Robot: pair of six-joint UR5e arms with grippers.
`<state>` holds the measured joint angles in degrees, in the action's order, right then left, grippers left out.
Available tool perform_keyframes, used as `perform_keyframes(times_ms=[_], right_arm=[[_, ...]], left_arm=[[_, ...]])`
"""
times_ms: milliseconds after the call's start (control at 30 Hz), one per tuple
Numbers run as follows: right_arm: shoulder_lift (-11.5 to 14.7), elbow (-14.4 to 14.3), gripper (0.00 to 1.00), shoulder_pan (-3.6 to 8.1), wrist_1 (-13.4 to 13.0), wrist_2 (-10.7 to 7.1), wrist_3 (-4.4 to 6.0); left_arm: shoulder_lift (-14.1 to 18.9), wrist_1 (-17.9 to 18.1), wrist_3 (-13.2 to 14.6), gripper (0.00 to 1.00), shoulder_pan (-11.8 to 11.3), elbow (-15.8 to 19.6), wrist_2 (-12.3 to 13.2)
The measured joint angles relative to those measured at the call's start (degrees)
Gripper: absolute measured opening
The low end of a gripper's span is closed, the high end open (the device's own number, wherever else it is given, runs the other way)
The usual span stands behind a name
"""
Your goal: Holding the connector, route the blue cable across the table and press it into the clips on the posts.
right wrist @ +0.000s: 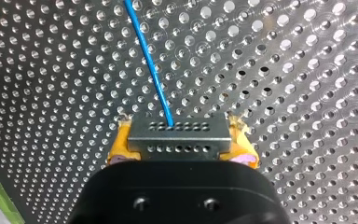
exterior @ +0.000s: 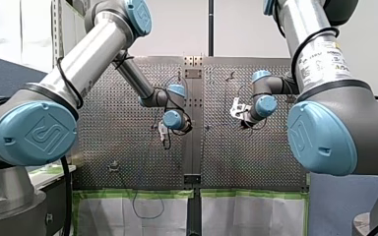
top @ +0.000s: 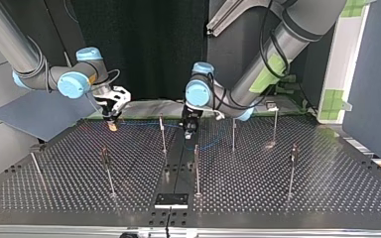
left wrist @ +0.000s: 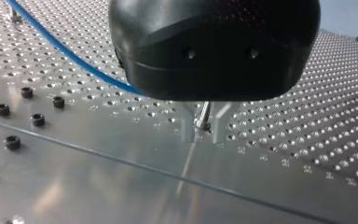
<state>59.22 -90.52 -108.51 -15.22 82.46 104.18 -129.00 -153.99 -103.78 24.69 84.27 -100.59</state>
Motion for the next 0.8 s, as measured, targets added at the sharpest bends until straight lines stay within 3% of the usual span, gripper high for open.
perform_keyframes(times_ms=[67, 133, 167, 200, 233, 533, 800], right_arm=[[0.0, 0.0, 0.00, 0.01, 0.0, -0.21, -0.14], [0.0, 0.0, 0.00, 0.00, 0.0, -0.41, -0.21], [0.0, 0.0, 0.00, 0.00, 0.0, -0.52, -0.24], [0.0, 0.0, 0.00, 0.00, 0.0, -0.58, -0.25], [0.0, 0.0, 0.00, 0.00, 0.0, -0.62, -0.26], [0.0, 0.0, 0.00, 0.14, 0.0, -0.90, -0.23], [0.1, 0.0, 0.00, 0.59, 0.2, -1.39, -0.18]], left_arm=[[0.0, -0.5, 0.0, 0.71, 0.2, 0.0, 0.2], [0.0, -1.1, 0.0, 0.71, 0.4, 0.0, 0.3], [0.0, -1.5, 0.0, 0.93, 0.5, 0.0, 0.4], [0.0, -1.7, 0.0, 0.93, 0.5, 0.0, 0.5], [0.0, -1.9, 0.0, 1.00, 0.6, 0.0, 0.5], [1.2, -5.6, 2.3, 1.00, 2.4, 0.0, 1.7], [3.6, -9.6, 2.2, 1.00, 6.1, 0.0, -1.4]])
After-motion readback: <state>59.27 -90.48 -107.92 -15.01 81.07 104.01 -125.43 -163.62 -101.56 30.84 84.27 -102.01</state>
